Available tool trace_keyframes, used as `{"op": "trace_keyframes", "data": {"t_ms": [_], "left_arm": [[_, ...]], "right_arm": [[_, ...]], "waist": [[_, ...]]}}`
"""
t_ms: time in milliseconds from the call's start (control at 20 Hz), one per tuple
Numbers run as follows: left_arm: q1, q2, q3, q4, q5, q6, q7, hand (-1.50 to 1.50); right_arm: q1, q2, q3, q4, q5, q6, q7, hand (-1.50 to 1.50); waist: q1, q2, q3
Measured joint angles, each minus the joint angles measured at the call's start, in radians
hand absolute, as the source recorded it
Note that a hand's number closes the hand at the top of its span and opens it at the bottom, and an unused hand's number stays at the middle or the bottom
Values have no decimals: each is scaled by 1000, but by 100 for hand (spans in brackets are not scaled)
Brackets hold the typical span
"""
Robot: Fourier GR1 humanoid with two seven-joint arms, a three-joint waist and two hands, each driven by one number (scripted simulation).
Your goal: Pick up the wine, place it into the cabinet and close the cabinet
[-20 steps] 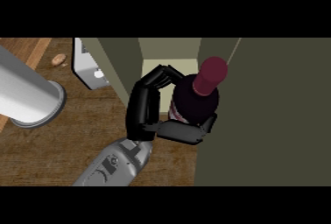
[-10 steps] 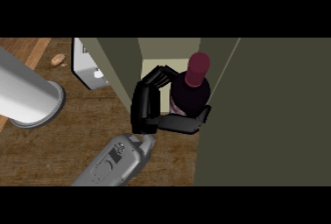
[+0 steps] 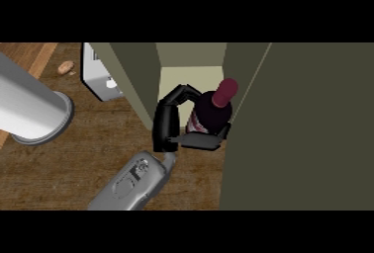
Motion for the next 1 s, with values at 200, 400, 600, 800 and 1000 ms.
{"op": "trace_keyframes", "data": {"t_ms": [200,400,600,800,1000], "left_arm": [[-9,12,53,39,-7,-44,-28,150],[-19,5,90,71,0,-53,-57,150],[-27,4,142,125,22,-89,-97,150],[-74,3,169,187,43,-101,-99,150],[-122,9,224,246,51,-160,-92,150]], "right_arm": [[19,-7,-10,-3,-3,13,-10,-150],[29,-4,0,-6,-1,12,-14,-150],[35,-4,-3,-6,-1,15,-22,-150],[40,-6,-28,1,-7,25,-38,-150],[33,2,-22,4,-7,18,-36,-150]], "waist": [[3,-1,0],[3,-1,0],[2,0,0],[1,0,0],[2,0,0]]}}
